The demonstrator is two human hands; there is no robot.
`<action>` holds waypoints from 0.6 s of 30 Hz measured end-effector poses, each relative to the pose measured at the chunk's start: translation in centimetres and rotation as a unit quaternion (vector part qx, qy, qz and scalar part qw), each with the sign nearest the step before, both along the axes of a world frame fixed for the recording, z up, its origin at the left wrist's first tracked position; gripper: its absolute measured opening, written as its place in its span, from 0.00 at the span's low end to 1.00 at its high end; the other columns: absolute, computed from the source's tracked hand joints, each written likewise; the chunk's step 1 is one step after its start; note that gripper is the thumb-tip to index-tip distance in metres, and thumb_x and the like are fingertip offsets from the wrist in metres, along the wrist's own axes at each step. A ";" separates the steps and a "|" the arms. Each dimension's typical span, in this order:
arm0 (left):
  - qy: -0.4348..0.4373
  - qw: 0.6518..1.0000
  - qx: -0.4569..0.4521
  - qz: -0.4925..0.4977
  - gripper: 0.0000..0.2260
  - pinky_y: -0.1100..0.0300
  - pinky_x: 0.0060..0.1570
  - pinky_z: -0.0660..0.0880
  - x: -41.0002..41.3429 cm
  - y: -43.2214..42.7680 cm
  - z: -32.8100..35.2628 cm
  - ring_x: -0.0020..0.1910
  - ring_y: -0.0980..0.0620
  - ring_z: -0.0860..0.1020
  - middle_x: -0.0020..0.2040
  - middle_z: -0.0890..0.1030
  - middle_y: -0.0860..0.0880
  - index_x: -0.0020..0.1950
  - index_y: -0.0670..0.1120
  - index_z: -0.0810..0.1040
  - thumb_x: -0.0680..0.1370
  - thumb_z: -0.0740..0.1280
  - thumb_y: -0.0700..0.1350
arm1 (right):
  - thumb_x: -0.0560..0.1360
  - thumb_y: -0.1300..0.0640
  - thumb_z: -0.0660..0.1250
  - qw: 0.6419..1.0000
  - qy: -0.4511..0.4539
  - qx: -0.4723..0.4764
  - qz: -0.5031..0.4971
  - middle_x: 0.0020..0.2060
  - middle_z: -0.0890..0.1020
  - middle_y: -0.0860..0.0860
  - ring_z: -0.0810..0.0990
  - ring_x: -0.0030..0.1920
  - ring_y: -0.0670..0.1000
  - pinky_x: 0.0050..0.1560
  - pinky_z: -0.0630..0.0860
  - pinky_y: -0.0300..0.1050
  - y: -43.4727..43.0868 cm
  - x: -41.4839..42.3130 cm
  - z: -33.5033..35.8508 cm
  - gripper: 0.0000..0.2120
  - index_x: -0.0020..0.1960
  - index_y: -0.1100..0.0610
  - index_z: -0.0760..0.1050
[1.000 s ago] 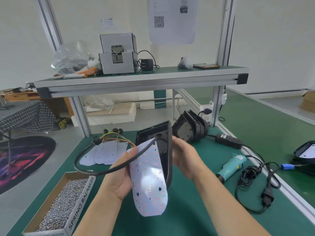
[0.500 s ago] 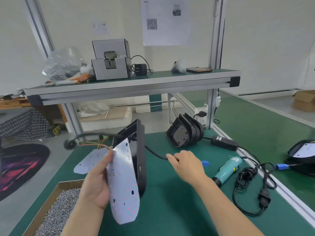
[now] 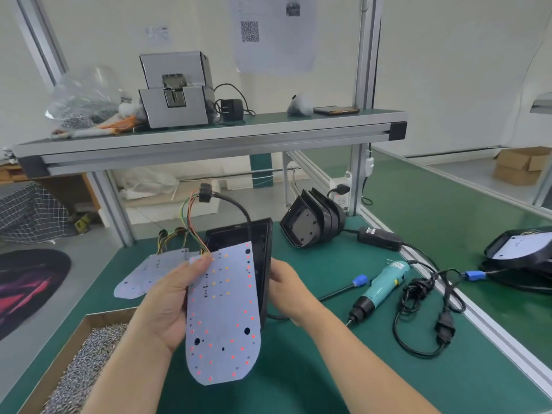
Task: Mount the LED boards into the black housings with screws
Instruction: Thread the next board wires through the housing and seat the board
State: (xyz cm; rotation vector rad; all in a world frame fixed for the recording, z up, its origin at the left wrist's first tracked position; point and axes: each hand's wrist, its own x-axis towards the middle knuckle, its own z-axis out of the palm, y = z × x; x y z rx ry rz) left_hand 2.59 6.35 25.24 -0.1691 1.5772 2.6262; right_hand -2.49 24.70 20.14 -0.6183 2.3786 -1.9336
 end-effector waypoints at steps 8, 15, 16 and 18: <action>0.065 0.997 -0.028 0.014 0.31 0.40 0.53 0.75 1.5 -1.7 3.1 0.51 0.36 0.78 0.62 0.75 0.30 0.66 0.32 0.71 0.71 0.73 0.51 | 0.81 0.64 0.58 0.980 0.045 0.173 -0.086 0.32 0.71 0.41 0.70 0.30 0.34 0.32 0.65 0.30 -1.4 -1.5 -2.0 0.23 0.33 0.43 0.66; 0.094 0.990 -0.091 0.056 0.13 0.54 0.29 0.78 2.3 -2.0 2.7 0.25 0.46 0.78 0.32 0.81 0.42 0.34 0.45 0.77 0.63 0.77 0.50 | 0.80 0.65 0.57 0.958 0.041 0.272 -0.080 0.37 0.69 0.46 0.67 0.35 0.47 0.33 0.62 0.32 -1.3 -3.6 -1.5 0.19 0.34 0.49 0.66; 0.086 0.988 -0.107 0.067 0.13 0.54 0.29 0.78 2.1 -2.0 2.4 0.25 0.46 0.79 0.33 0.81 0.41 0.35 0.44 0.78 0.62 0.77 0.50 | 0.80 0.66 0.56 0.968 0.031 0.235 -0.079 0.43 0.74 0.49 0.72 0.39 0.49 0.37 0.68 0.32 -1.1 -3.8 -0.8 0.15 0.41 0.52 0.75; 0.072 0.985 -0.131 0.081 0.11 0.54 0.27 0.78 1.7 -2.2 1.8 0.25 0.45 0.79 0.33 0.82 0.40 0.35 0.43 0.79 0.64 0.77 0.49 | 0.80 0.68 0.57 0.989 -0.009 0.018 -0.145 0.54 0.81 0.52 0.78 0.48 0.47 0.44 0.74 0.36 -0.6 -3.5 1.5 0.17 0.57 0.54 0.81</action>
